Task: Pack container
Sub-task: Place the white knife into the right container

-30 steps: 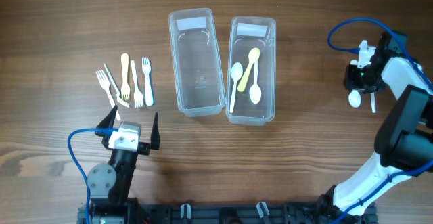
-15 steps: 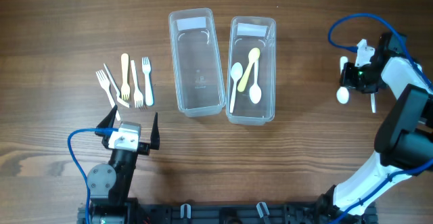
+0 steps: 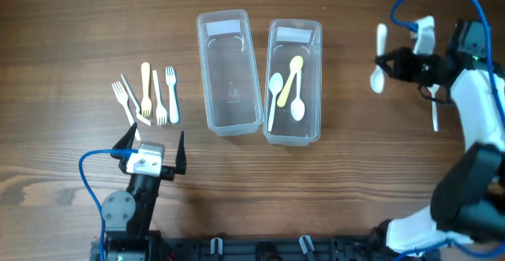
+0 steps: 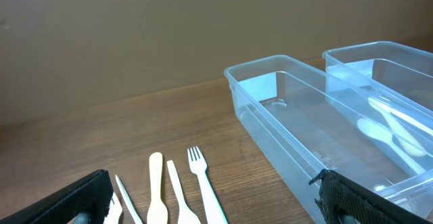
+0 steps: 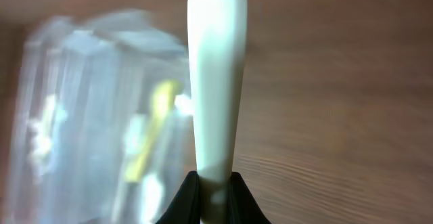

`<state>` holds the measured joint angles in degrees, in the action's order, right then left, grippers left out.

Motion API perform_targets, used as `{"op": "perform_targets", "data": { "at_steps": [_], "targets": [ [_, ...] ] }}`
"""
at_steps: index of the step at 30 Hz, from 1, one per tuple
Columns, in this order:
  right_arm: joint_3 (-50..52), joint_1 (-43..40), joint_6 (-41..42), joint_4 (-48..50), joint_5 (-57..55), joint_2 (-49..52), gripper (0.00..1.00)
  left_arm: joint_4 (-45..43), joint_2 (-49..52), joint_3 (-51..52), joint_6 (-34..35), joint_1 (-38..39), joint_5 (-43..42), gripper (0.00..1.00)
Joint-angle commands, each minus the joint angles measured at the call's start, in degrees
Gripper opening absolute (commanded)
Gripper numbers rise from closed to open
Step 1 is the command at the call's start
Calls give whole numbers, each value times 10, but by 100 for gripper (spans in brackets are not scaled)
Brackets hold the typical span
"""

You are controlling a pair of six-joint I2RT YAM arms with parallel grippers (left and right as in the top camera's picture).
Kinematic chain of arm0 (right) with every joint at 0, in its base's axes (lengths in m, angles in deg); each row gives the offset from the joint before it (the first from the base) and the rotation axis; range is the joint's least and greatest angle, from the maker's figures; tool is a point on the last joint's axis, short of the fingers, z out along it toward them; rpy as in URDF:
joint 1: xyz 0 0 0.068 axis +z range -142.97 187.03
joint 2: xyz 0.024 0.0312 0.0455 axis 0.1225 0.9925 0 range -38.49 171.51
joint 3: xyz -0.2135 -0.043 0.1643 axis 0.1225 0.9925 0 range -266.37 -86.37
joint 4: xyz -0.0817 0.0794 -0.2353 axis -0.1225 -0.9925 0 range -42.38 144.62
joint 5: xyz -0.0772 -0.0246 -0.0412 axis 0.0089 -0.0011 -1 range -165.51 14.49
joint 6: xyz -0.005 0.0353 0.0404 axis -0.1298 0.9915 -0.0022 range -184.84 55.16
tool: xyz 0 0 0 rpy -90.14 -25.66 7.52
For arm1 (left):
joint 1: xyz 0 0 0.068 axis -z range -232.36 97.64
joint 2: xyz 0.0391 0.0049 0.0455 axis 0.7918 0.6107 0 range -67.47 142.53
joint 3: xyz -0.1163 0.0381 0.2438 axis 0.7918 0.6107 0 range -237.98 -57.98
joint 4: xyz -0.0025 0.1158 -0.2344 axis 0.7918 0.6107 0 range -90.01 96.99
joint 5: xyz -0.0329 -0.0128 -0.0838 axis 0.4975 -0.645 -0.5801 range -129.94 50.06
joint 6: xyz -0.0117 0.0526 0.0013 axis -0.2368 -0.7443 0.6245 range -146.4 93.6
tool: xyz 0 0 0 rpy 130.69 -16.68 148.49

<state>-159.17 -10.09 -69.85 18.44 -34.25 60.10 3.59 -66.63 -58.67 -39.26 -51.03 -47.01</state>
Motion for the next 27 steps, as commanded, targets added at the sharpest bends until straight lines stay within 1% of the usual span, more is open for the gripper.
{"op": "perform_targets", "data": {
  "at_steps": [1,4,7,10,12,16,17,18,19,20,21,24,25,27],
  "targets": [
    [-13,73,47,11,51,-59,4,1,-3,3,-9,-4,3,100],
    [-13,143,115,42,46,-70,4,1,-3,3,-9,-4,3,100],
    [-8,218,168,71,-50,-69,4,1,-3,3,-9,-4,3,100],
    [-7,273,187,82,-130,-69,4,1,-3,3,-9,-4,3,100],
    [-7,304,194,88,-158,-69,4,1,-3,3,-9,-4,3,100],
    [-7,326,219,88,-194,-64,5,1,-3,3,-9,-4,3,100],
    [-7,326,220,87,-194,-62,22,1,-3,3,-9,-4,3,100],
    [-7,326,222,80,-194,-59,44,1,-3,3,-9,-4,3,100],
    [-7,326,222,77,-194,-59,51,1,-3,3,-9,-4,3,100],
    [-7,326,221,73,-194,-59,61,1,-3,3,-9,-4,3,100],
    [-7,326,219,70,-194,-59,69,1,-3,3,-9,-4,3,100],
    [-7,325,196,68,-195,-59,70,1,-3,3,-9,-4,3,100],
    [-7,322,174,67,-209,-59,70,1,-3,3,-9,-4,3,100],
    [-7,310,168,58,-249,-62,70,1,-3,3,-9,-4,3,100]
  ]
}}
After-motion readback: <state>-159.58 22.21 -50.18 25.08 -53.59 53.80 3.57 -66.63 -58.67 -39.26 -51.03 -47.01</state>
